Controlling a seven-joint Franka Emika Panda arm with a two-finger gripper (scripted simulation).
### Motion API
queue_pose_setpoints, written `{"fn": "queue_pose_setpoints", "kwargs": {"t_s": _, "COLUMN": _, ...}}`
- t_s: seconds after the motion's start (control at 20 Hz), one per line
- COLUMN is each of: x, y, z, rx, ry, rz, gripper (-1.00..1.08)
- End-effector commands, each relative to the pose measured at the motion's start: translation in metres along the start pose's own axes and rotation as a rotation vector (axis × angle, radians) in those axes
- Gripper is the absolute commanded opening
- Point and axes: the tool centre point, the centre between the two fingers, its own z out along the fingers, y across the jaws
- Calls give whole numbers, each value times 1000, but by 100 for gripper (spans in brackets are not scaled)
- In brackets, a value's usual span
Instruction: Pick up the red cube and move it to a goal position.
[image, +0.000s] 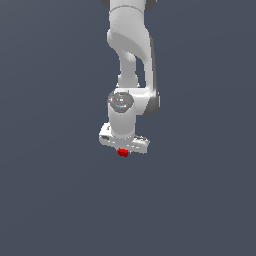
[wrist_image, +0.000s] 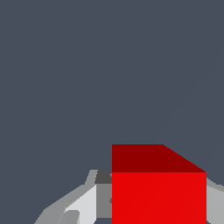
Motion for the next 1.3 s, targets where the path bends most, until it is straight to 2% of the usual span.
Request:
{"fn": "queue_pose_setpoints", "kwargs": {"t_s": 0.0, "x": 1, "y": 4, "z": -24, "rx": 1, "ry": 2, "rz": 1, "gripper": -100}}
{"fn": "queue_pose_setpoints", "kwargs": {"t_s": 1.25, "x": 13, "y": 49, "z": -305, "rx": 1, "ry": 2, "rz": 1, "gripper": -100}}
